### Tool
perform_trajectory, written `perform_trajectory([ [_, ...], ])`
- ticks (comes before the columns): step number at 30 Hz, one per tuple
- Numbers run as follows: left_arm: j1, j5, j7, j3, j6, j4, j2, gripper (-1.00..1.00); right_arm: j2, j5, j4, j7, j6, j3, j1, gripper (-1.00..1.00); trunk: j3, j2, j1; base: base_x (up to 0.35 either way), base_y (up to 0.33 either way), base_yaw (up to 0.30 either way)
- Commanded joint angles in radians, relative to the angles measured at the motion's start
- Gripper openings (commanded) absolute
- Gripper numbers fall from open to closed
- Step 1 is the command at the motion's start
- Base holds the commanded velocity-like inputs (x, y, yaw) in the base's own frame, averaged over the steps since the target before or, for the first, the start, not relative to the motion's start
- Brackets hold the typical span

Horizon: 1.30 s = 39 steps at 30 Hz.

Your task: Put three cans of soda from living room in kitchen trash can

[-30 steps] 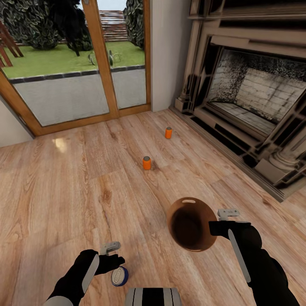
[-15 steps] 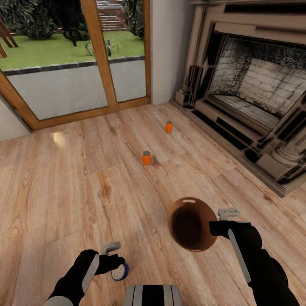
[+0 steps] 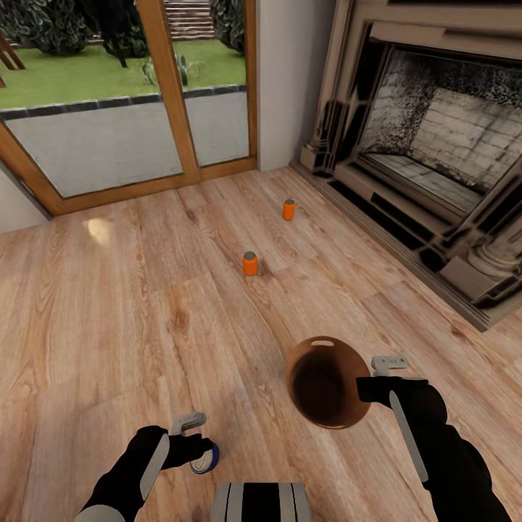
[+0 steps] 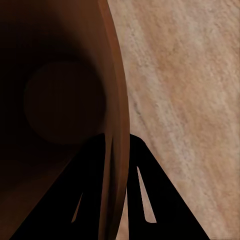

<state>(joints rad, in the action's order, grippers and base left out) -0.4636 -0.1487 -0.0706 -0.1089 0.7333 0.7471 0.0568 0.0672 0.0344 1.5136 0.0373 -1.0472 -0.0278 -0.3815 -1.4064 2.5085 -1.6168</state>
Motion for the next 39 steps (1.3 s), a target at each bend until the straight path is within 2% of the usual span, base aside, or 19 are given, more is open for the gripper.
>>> perform_trajectory([
  [1,0.0,0.0,0.0,0.0,0.0,0.0,0.0,1.0,0.0,-0.016,0.0,0.006,0.0,0.0,0.0,-1.0,0.0,0.0,0.0,0.0,0.0,0.0],
  [21,0.0,0.0,-0.001,0.0,-0.027,0.0,0.014,1.0,0.0,-0.016,0.0,0.005,0.0,0.0,0.0,-1.0,0.0,0.0,0.0,0.0,0.0,0.0],
  [27,0.0,0.0,-0.001,0.0,-0.029,0.0,0.015,1.0,0.0,-0.016,0.0,0.005,0.0,0.0,0.0,-1.0,-0.023,0.002,-0.003,0.0,0.0,0.0],
  [39,0.0,0.0,-0.002,0.0,-0.029,0.0,0.015,1.0,0.0,-0.016,0.0,0.005,0.0,0.0,0.0,-1.0,-0.023,0.002,-0.003,0.0,0.0,0.0],
])
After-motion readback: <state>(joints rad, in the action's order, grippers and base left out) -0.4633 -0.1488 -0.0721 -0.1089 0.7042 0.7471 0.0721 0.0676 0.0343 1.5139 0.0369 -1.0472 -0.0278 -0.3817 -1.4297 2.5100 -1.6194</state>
